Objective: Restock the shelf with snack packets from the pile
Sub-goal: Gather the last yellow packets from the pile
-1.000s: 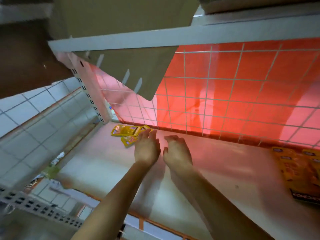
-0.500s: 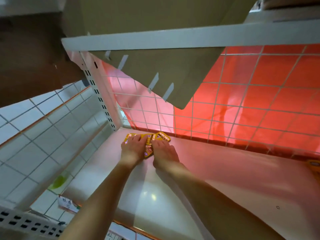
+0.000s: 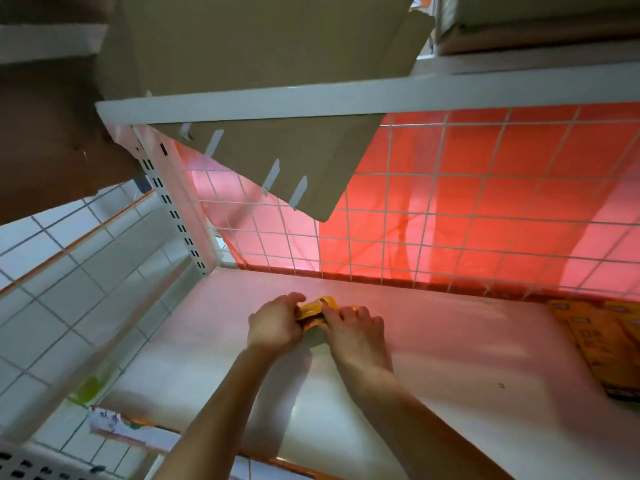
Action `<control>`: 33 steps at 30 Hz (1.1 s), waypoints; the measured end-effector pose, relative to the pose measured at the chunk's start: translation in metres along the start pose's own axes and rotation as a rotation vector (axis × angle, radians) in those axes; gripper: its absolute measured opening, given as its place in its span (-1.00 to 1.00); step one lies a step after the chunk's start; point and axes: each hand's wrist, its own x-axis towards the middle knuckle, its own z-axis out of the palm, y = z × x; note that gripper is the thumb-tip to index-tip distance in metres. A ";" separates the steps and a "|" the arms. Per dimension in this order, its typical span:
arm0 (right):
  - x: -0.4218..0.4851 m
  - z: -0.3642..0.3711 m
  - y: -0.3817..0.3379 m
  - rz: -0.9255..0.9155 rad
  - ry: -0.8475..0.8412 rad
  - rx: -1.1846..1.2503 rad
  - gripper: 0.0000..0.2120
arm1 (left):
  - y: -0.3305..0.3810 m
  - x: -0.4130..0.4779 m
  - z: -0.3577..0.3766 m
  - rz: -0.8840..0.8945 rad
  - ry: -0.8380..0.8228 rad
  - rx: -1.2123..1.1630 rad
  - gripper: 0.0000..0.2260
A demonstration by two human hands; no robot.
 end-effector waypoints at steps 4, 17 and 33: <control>-0.023 -0.026 0.039 0.126 0.099 0.080 -0.61 | 0.036 -0.007 -0.004 -0.053 -0.074 -0.397 -0.78; -0.115 -0.097 0.175 0.706 0.294 0.800 -0.80 | 0.191 -0.035 0.058 -0.220 -0.516 -1.432 -0.83; -0.201 -0.161 0.292 0.826 0.503 0.744 -0.71 | 0.334 -0.083 0.134 -0.100 -0.404 -1.114 -0.92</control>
